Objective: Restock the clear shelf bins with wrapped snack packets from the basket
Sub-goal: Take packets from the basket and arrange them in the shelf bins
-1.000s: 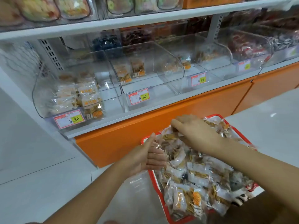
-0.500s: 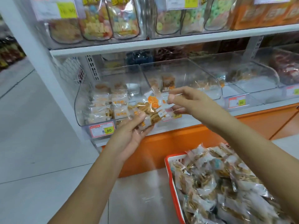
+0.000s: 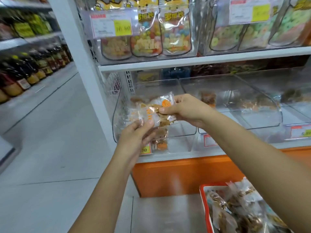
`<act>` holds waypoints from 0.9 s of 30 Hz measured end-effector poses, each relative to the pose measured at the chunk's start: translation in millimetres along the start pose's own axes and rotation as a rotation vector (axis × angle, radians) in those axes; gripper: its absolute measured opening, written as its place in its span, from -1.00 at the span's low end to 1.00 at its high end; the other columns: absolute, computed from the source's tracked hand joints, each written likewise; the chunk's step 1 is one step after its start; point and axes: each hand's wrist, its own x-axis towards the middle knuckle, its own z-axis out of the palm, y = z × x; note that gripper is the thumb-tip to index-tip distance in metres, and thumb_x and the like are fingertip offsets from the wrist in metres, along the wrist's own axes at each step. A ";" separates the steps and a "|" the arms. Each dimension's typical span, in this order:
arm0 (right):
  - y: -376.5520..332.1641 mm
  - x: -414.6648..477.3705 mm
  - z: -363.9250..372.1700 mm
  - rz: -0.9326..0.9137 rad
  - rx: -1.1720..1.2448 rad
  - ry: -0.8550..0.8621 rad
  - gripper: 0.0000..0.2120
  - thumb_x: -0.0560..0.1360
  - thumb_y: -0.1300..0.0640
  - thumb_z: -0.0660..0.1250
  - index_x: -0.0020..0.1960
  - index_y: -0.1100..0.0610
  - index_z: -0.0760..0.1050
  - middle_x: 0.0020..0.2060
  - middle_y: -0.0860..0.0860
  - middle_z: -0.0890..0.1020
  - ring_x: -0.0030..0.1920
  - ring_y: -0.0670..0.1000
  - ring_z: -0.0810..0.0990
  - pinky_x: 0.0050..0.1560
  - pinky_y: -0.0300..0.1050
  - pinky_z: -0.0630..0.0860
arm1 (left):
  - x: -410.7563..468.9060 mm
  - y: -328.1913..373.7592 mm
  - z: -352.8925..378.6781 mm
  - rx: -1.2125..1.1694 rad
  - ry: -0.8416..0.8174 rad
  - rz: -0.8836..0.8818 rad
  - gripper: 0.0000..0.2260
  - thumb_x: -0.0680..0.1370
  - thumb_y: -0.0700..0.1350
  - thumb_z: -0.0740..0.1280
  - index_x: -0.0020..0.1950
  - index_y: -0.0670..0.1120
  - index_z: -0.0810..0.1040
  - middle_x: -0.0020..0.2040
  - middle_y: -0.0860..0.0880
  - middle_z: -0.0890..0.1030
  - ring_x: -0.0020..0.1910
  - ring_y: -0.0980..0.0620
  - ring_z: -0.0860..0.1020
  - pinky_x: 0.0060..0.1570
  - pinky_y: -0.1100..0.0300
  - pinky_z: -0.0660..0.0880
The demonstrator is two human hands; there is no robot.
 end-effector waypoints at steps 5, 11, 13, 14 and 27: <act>3.4 15.1 -2.9 0.045 -0.100 -0.171 -0.70 0.32 0.36 0.51 0.00 0.28 0.51 -0.19 0.15 0.64 -0.16 0.06 0.63 -0.07 -0.16 0.61 | 12.5 3.4 -16.3 -0.075 0.146 0.057 -0.74 0.50 -0.25 0.39 0.18 -0.19 0.54 -0.13 -0.05 0.66 -0.22 0.12 0.63 -0.20 0.34 0.58; -4.5 25.4 -0.6 -0.053 -0.330 -0.205 -0.63 0.36 0.04 0.51 0.12 0.08 0.55 -0.12 0.01 0.67 -0.13 -0.05 0.64 -0.05 -0.17 0.57 | 24.8 3.0 -28.4 0.164 0.213 0.181 -0.79 0.45 -0.25 0.45 0.06 -0.08 0.61 -0.08 -0.09 0.67 -0.16 0.05 0.64 -0.10 0.22 0.56; -5.5 28.5 3.2 -0.162 -0.386 -0.169 -0.62 0.35 0.10 0.54 0.14 0.10 0.56 -0.16 0.09 0.67 -0.16 0.05 0.65 0.01 -0.04 0.56 | 25.3 2.5 -26.6 0.259 0.193 0.223 -0.78 0.43 -0.24 0.47 0.06 -0.06 0.62 -0.10 -0.05 0.67 -0.10 0.04 0.64 -0.06 0.24 0.57; -4.5 29.8 4.2 -0.197 -0.402 -0.161 -0.62 0.34 0.14 0.55 0.12 0.14 0.57 -0.14 0.17 0.68 -0.14 0.13 0.66 0.06 0.03 0.56 | 25.9 1.7 -25.1 0.289 0.191 0.236 -0.77 0.43 -0.24 0.47 0.06 -0.06 0.62 -0.10 -0.03 0.66 -0.08 0.06 0.64 -0.07 0.29 0.56; 11.4 43.4 2.7 0.051 -0.489 0.034 -0.58 0.27 0.09 0.60 0.05 0.17 0.56 -0.22 -0.01 0.59 -0.12 0.02 0.59 0.05 -0.04 0.54 | 28.6 -17.8 -28.5 1.154 0.306 0.318 -0.86 0.57 -0.16 0.24 0.00 -0.08 0.59 -0.14 0.00 0.64 -0.15 0.01 0.59 -0.11 0.06 0.56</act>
